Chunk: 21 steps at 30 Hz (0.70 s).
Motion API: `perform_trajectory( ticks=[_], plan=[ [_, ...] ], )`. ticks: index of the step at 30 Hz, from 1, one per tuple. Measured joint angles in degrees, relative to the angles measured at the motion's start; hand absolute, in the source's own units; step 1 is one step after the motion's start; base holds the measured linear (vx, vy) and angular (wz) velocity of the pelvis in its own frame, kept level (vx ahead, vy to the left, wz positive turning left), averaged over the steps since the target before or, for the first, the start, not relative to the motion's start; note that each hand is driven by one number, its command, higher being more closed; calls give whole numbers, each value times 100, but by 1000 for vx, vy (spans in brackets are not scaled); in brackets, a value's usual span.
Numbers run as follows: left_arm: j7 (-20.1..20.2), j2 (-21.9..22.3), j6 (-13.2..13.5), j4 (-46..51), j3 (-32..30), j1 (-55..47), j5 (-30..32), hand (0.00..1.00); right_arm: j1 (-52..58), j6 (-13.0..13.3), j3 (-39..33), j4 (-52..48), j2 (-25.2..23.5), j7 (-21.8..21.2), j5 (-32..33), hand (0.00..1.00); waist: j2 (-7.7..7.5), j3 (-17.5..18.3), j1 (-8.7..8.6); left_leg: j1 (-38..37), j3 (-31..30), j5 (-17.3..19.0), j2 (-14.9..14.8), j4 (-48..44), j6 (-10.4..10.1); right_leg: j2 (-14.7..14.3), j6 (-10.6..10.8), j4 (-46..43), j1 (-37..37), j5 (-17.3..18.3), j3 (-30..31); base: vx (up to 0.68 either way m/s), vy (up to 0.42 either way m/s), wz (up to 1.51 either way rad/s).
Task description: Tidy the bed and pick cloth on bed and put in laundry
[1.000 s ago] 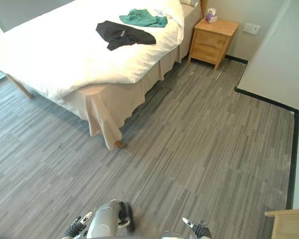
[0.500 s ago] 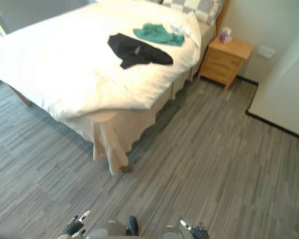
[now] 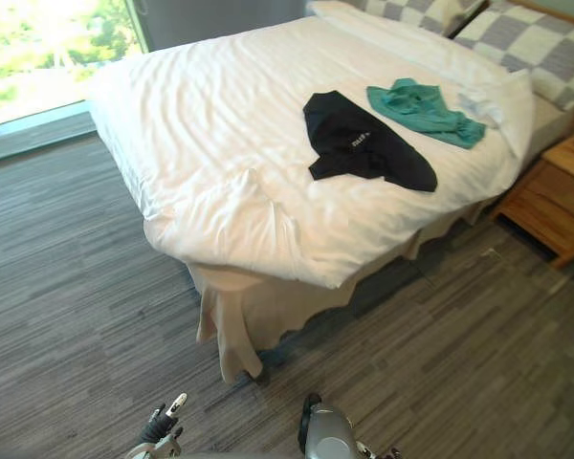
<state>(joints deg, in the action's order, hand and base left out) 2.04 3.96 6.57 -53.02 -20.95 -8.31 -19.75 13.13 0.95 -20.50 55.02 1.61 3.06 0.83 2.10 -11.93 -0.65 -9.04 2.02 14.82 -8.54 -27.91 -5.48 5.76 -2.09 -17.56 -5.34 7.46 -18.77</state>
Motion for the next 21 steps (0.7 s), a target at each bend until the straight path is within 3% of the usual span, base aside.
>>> perform_trajectory(
  ticks=[2,4,6,7,10,15,17,21],
  plan=[
    [-8,-86,32,-16,79,-4,-229,0,-7,-129,-15,132,62,-5,-243,0,-73,-35,7,213,646,128,-300,-376,-23,-16,-12,574,806,-13,-441,364,-287,100],
    [-17,-111,38,-15,233,-45,-427,0,-123,-175,2,243,181,-44,-416,0,-38,-10,55,237,1083,112,-322,236,-29,9,-6,821,1167,-14,-651,176,-150,64],
    [-35,-97,26,-24,376,-83,-506,0,-320,-169,33,252,233,-83,-462,0,90,58,31,428,1277,-541,-280,1106,25,-14,84,985,1274,-3,-832,119,-43,45],
    [-68,-106,6,-56,473,-99,-655,0,-415,-172,53,278,297,-120,-452,0,162,80,12,493,1324,-833,-233,1431,20,-57,160,1075,1318,-18,-896,142,33,38],
    [-205,-122,-19,-129,484,-110,-1128,0,-451,-198,8,339,291,-141,-440,0,173,142,15,274,1156,-974,-86,2323,-8,-78,304,1341,1384,-118,-1038,127,72,36],
    [-582,-303,-66,-355,305,-176,-2153,0,-474,-219,-150,434,128,-141,-315,0,-54,133,34,84,1002,-1379,171,2918,80,41,416,1549,1513,-219,-1220,29,44,28],
    [-712,-306,-25,-458,147,-223,-2629,0,-494,-230,-149,505,115,-161,-259,0,-74,138,45,-1,1002,-1401,201,3036,98,41,435,1589,1599,-232,-1220,-28,23,10],
    [-852,-305,498,-233,-418,-230,-3468,0,-582,-262,-165,574,136,-244,-164,0,-58,149,18,-93,999,-1562,242,3335,98,1,446,1681,1590,-303,-1220,-68,17,2]
  ],
)
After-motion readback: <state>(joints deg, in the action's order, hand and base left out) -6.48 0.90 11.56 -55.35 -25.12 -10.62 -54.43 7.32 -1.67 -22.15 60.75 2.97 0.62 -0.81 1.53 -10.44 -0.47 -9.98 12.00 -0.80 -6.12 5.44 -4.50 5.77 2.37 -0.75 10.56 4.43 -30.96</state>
